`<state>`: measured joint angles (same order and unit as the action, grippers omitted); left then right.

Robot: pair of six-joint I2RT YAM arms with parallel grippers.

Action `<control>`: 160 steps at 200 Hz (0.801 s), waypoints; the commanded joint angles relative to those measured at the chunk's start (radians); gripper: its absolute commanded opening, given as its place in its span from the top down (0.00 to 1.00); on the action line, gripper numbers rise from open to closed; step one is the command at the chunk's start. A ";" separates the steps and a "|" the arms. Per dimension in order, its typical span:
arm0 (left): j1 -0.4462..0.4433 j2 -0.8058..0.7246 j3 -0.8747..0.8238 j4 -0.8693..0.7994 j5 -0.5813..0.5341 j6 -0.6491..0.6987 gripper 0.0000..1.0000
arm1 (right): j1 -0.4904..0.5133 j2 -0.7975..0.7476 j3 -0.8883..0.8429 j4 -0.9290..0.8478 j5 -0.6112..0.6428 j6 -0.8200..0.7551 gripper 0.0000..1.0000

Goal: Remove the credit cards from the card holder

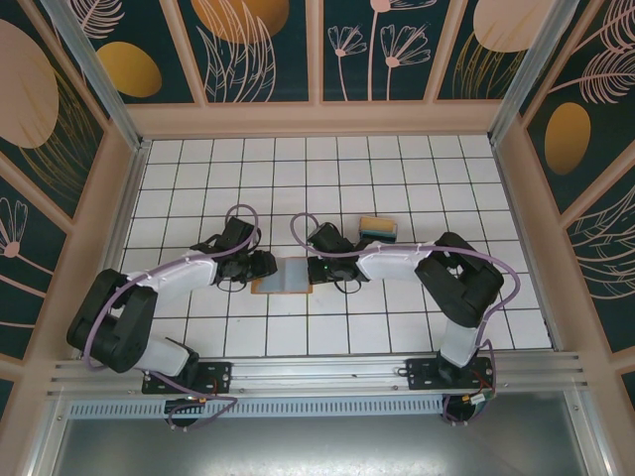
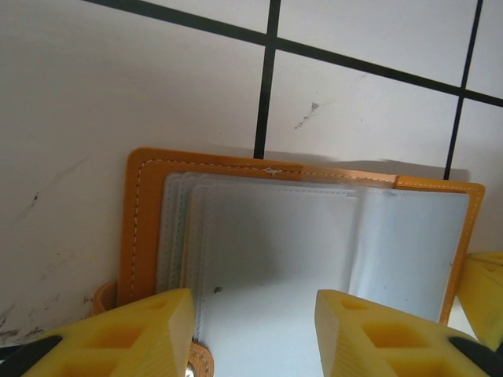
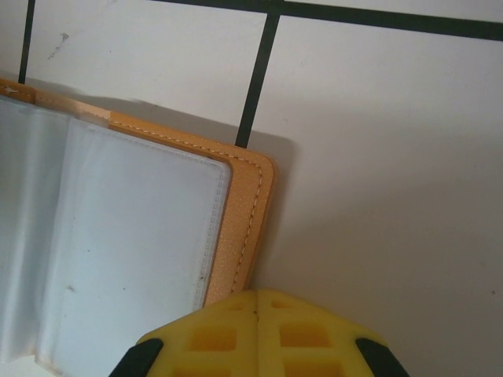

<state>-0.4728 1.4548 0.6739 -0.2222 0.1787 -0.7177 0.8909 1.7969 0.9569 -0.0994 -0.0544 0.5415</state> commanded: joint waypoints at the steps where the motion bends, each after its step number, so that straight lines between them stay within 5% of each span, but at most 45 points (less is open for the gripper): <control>1: 0.002 0.024 0.023 -0.041 -0.009 0.022 0.54 | 0.011 0.031 0.015 -0.008 -0.008 0.018 1.00; 83: 0.000 0.046 0.024 -0.046 -0.016 0.023 0.55 | 0.010 0.040 0.028 -0.019 -0.015 0.012 1.00; 160: -0.012 0.044 0.006 0.045 0.127 0.021 0.59 | 0.014 0.042 0.027 -0.016 -0.018 0.017 1.00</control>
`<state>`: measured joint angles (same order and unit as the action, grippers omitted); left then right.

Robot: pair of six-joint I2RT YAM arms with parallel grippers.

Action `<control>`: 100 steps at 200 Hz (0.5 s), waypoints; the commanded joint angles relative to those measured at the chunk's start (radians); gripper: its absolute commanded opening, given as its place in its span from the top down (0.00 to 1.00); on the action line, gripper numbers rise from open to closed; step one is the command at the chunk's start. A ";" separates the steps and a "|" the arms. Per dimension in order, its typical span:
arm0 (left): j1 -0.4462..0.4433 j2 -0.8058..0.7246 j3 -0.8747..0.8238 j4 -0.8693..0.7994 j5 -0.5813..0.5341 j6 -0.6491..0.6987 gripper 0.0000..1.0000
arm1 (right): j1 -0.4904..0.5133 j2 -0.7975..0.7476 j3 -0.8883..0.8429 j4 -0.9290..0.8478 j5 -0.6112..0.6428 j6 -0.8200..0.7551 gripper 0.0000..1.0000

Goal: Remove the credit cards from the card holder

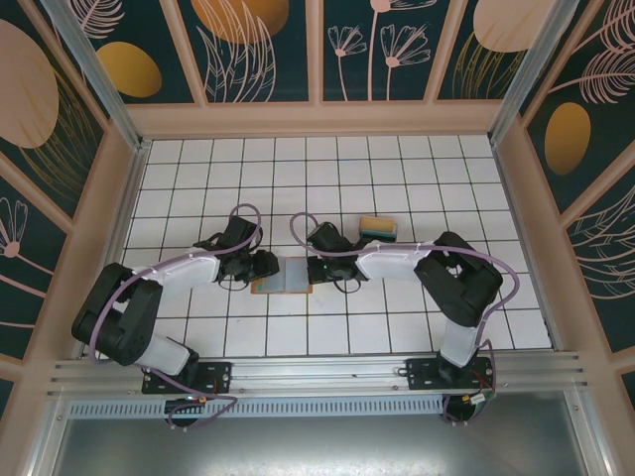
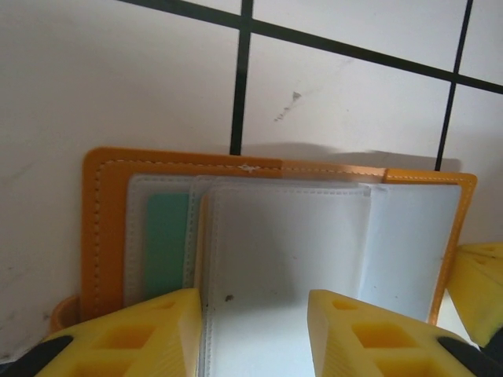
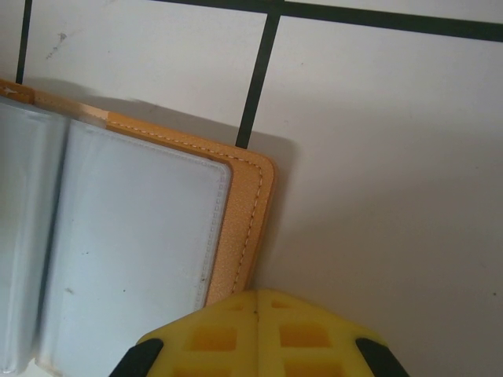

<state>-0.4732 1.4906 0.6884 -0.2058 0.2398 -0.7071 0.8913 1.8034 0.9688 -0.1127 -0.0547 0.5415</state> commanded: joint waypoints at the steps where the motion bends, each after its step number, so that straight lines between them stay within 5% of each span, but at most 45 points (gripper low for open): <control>1: -0.012 0.007 -0.009 0.030 0.067 0.011 0.59 | 0.013 0.035 0.015 -0.003 -0.017 0.017 1.00; 100: -0.062 0.000 0.009 0.131 0.166 -0.015 0.60 | 0.014 0.026 0.014 0.004 -0.014 0.024 1.00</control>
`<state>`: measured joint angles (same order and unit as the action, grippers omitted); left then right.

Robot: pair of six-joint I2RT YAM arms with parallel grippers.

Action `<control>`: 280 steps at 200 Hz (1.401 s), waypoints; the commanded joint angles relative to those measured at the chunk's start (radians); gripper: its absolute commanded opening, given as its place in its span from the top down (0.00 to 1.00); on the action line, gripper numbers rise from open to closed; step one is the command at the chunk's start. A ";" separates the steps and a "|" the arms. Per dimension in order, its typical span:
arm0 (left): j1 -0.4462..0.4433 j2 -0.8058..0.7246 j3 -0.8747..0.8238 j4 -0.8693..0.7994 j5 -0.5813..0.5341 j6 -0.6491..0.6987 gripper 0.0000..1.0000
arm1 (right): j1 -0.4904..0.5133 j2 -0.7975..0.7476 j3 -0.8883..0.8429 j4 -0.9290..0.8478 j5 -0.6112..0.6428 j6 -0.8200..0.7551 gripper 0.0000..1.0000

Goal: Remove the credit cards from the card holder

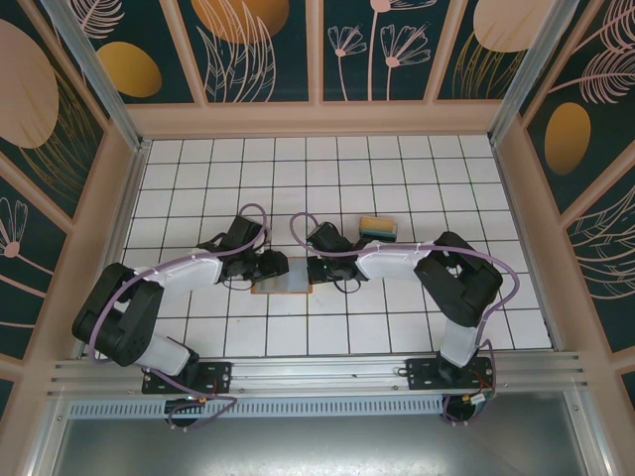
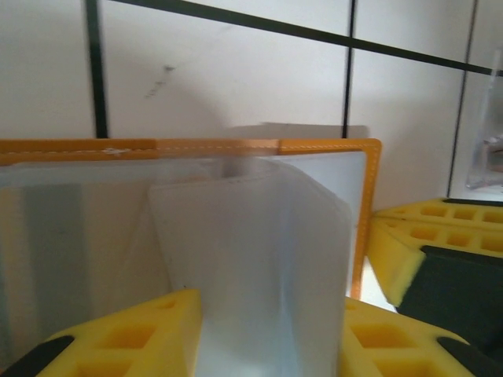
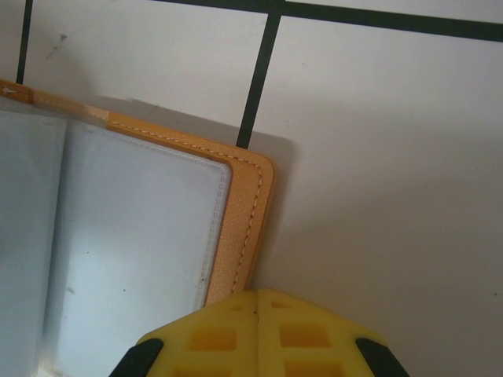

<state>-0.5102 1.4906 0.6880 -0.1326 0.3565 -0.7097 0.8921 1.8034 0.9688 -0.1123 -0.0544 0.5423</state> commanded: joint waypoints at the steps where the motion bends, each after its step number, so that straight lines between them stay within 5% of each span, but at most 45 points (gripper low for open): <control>1: -0.026 0.001 0.009 0.058 0.051 -0.013 0.60 | 0.014 0.025 0.013 0.004 -0.015 0.024 1.00; 100: -0.074 -0.101 0.059 -0.041 -0.088 -0.005 0.66 | -0.009 -0.027 -0.009 0.028 -0.019 0.041 1.00; 180: -0.012 -0.131 0.015 -0.143 -0.280 -0.014 0.64 | -0.005 -0.027 -0.004 0.025 -0.027 0.044 1.00; 280: 0.009 -0.061 -0.028 -0.133 -0.291 -0.033 0.63 | 0.004 -0.041 -0.018 0.027 -0.020 0.051 1.00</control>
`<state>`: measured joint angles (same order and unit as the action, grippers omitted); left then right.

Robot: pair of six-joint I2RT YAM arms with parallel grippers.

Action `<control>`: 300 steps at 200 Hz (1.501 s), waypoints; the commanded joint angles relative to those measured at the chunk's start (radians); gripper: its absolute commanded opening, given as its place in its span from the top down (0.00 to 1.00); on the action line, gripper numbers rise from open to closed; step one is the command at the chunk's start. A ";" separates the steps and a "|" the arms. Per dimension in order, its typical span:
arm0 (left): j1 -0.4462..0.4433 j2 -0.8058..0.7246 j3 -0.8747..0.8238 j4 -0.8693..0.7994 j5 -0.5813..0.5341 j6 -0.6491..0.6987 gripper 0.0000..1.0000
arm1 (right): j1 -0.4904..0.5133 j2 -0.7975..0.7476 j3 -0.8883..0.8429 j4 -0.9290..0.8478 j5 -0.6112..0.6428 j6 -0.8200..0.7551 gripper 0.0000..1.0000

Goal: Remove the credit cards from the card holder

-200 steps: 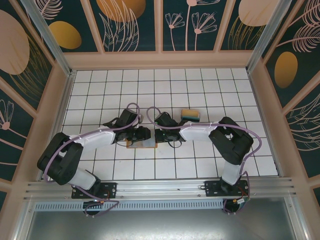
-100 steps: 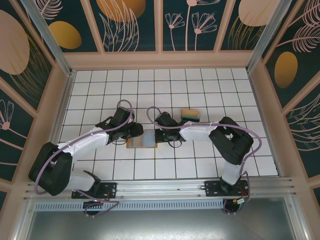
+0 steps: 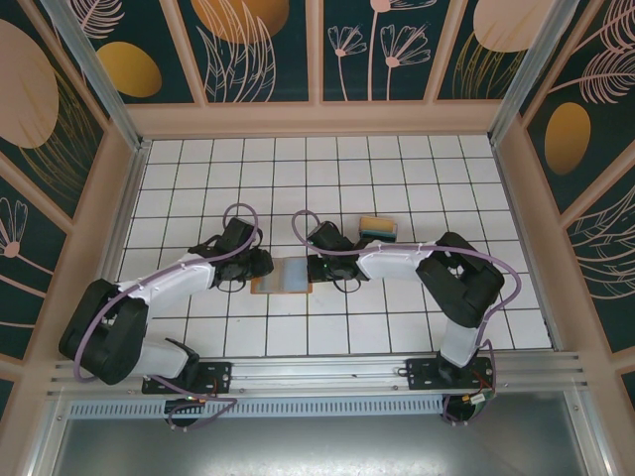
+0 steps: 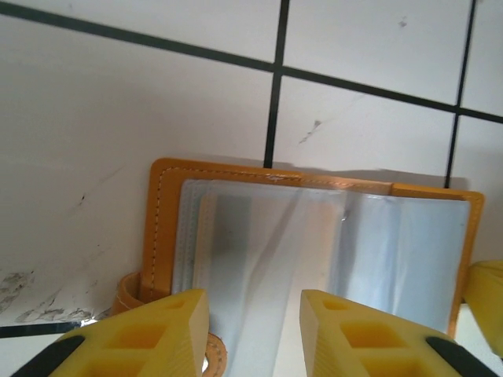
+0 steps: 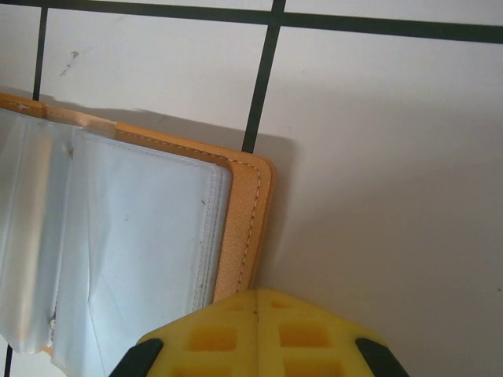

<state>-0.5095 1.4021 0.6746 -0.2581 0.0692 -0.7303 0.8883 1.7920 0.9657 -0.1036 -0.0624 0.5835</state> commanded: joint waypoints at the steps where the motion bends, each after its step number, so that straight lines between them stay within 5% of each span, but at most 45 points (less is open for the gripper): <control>1: 0.008 0.028 -0.015 -0.007 -0.003 -0.012 0.63 | 0.008 -0.029 -0.015 0.018 -0.012 0.010 1.00; 56: 0.008 0.074 -0.017 -0.002 0.005 -0.011 0.63 | 0.010 -0.023 -0.012 0.016 -0.013 0.010 1.00; 113: 0.009 0.088 -0.032 0.100 0.178 0.009 0.61 | 0.009 -0.011 -0.007 0.019 -0.014 0.010 1.00; 188: 0.007 0.062 -0.023 0.146 0.256 0.021 0.56 | 0.008 0.002 0.001 0.014 -0.017 0.007 1.00; 206: 0.007 0.062 -0.020 0.146 0.257 0.022 0.50 | 0.009 -0.002 0.003 0.010 -0.015 0.005 1.00; 228: 0.008 0.062 -0.020 0.146 0.263 0.025 0.27 | 0.006 -0.003 0.002 0.009 -0.014 0.004 1.00; 253: 0.007 0.055 -0.020 0.148 0.274 0.026 0.15 | 0.005 -0.003 0.005 0.009 -0.014 0.004 1.00; 300: 0.008 0.030 -0.026 0.176 0.319 0.024 0.17 | 0.003 0.001 0.007 0.010 -0.011 0.007 1.00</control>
<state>-0.5011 1.4567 0.6563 -0.1009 0.3450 -0.7105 0.8898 1.7924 0.9657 -0.1024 -0.0624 0.5831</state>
